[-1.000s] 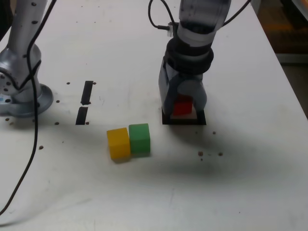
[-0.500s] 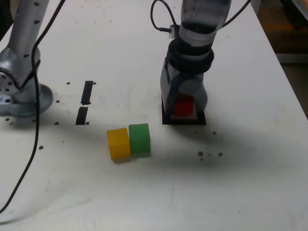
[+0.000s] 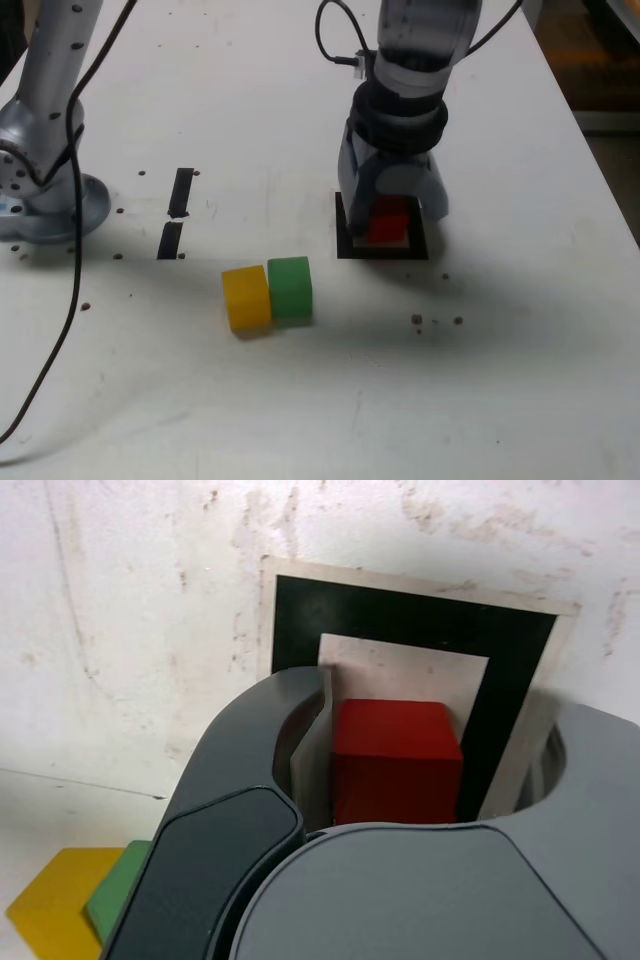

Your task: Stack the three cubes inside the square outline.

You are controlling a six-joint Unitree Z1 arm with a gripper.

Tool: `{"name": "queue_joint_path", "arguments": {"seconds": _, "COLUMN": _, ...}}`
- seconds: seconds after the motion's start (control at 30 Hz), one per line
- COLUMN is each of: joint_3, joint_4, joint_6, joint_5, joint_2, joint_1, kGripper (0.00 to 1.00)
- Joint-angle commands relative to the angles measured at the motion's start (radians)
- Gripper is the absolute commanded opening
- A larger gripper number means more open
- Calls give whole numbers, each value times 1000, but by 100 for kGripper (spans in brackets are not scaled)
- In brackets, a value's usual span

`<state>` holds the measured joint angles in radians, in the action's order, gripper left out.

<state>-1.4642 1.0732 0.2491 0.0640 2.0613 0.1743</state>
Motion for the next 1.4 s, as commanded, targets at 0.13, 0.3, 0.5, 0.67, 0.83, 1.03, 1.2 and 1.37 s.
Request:
{"name": "queue_joint_path", "arguments": {"seconds": 0.13, "joint_3": 2, "joint_4": 21, "joint_6": 27, "joint_5": 27, "joint_2": -48, "joint_1": -2, "kGripper": 87}}
{"name": "queue_joint_path", "arguments": {"seconds": 0.3, "joint_3": 37, "joint_4": 96, "joint_6": -15, "joint_5": 74, "joint_2": -227, "joint_1": 22, "kGripper": 92}}
{"name": "queue_joint_path", "arguments": {"seconds": 0.5, "joint_3": 119, "joint_4": 247, "joint_6": -108, "joint_5": 91, "joint_2": -407, "joint_1": 87, "kGripper": 98}}
{"name": "queue_joint_path", "arguments": {"seconds": 0.67, "joint_3": 190, "joint_4": 313, "joint_6": -149, "joint_5": 99, "joint_2": -477, "joint_1": 227, "kGripper": 99}}
{"name": "queue_joint_path", "arguments": {"seconds": 0.83, "joint_3": 176, "joint_4": 329, "joint_6": -151, "joint_5": 162, "joint_2": -500, "joint_1": 466, "kGripper": 100}}
{"name": "queue_joint_path", "arguments": {"seconds": 1.03, "joint_3": 191, "joint_4": 329, "joint_6": -123, "joint_5": 150, "joint_2": -485, "joint_1": 704, "kGripper": 99}}
{"name": "queue_joint_path", "arguments": {"seconds": 1.2, "joint_3": 209, "joint_4": 263, "joint_6": -110, "joint_5": 103, "joint_2": -426, "joint_1": 801, "kGripper": 99}}
{"name": "queue_joint_path", "arguments": {"seconds": 1.37, "joint_3": 262, "joint_4": 158, "joint_6": -138, "joint_5": 69, "joint_2": -365, "joint_1": 865, "kGripper": 99}}
